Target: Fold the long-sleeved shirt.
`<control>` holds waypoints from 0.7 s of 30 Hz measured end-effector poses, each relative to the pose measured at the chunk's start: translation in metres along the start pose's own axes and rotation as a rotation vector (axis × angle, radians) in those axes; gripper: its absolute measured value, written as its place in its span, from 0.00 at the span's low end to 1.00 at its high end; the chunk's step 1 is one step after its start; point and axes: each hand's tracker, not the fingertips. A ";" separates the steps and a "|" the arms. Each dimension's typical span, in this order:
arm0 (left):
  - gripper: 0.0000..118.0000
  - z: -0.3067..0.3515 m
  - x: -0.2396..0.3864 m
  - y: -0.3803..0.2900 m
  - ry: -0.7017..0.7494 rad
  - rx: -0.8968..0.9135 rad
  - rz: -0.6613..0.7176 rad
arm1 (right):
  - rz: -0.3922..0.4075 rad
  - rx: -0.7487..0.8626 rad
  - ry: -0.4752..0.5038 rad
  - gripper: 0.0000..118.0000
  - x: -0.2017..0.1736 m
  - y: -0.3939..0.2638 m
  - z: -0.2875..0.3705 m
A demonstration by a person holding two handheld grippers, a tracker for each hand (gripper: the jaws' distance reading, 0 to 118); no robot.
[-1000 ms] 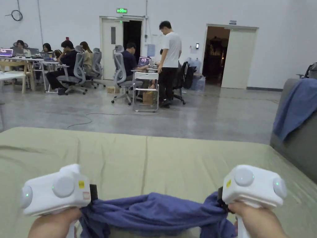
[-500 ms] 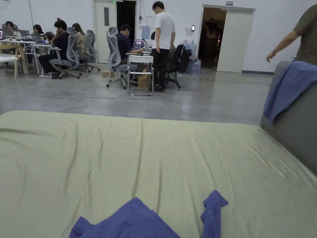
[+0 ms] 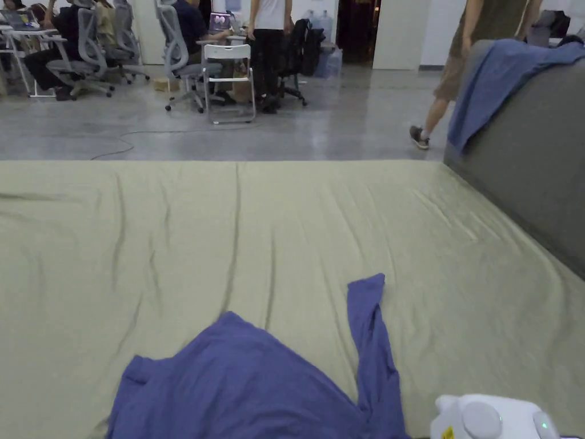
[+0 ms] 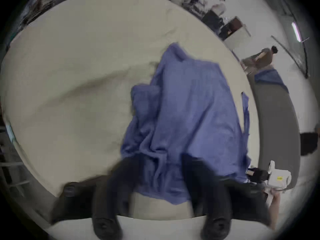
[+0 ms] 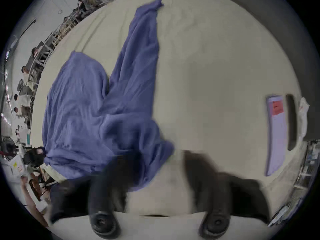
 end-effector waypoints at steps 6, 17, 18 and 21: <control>1.00 0.094 0.055 -0.049 0.038 0.312 -0.284 | -0.032 0.452 0.124 0.86 0.009 -0.040 0.118; 0.05 0.057 0.107 -0.054 -0.062 0.181 -0.446 | 0.098 0.363 0.230 0.00 -0.017 -0.108 0.105; 0.25 0.048 0.122 -0.034 -0.072 0.211 -0.463 | 0.088 0.370 0.222 0.00 -0.017 -0.107 0.103; 1.00 -0.009 0.170 0.040 -0.131 0.257 -0.508 | 0.094 0.384 0.252 0.00 -0.012 -0.095 0.105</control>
